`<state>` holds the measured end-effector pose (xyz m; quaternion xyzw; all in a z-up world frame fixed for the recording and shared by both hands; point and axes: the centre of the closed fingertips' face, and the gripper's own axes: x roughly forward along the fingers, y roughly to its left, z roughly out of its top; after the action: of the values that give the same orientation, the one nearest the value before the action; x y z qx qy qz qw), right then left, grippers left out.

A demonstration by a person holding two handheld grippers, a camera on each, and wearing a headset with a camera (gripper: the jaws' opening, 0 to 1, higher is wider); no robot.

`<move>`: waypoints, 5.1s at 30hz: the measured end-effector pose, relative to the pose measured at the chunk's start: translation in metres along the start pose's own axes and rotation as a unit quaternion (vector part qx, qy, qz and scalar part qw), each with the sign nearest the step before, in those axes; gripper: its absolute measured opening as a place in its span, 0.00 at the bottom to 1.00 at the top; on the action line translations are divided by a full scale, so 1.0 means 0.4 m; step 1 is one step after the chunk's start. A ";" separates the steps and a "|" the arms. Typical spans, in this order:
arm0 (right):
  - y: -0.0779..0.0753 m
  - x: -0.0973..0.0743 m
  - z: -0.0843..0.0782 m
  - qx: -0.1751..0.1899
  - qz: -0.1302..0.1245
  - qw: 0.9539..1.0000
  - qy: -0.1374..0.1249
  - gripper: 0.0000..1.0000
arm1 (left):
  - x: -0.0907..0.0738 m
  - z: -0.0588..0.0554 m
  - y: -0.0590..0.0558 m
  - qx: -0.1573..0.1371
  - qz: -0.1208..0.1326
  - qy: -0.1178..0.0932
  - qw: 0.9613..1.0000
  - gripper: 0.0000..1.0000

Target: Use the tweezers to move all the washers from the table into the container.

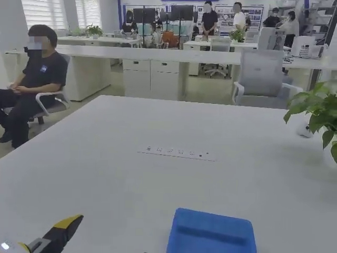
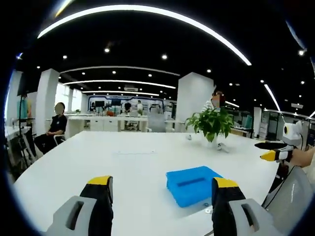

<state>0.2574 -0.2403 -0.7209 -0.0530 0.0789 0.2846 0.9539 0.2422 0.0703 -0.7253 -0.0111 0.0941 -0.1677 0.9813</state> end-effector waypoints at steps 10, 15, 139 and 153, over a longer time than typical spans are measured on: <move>-0.003 0.001 -0.004 -0.004 -0.001 1.000 0.003 0.75 | 0.002 -0.005 -0.005 0.005 -0.005 0.006 1.000 0.79; -0.008 -0.001 -0.005 -0.004 -0.006 1.000 0.004 0.75 | 0.004 -0.007 -0.012 0.007 -0.010 0.008 1.000 0.79; 0.405 0.060 -0.246 -0.124 0.317 0.906 0.251 0.11 | -0.049 -0.277 -0.318 0.356 -0.422 0.312 0.774 0.00; 0.453 0.050 -0.269 -0.154 0.357 0.884 0.259 0.14 | -0.062 -0.169 -0.407 0.345 -0.453 0.261 0.780 0.00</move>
<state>0.1611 -0.0944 -0.8403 -0.2398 0.2920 0.5905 0.7132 0.1534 -0.0744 -0.7785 0.3311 0.2662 -0.6102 0.6687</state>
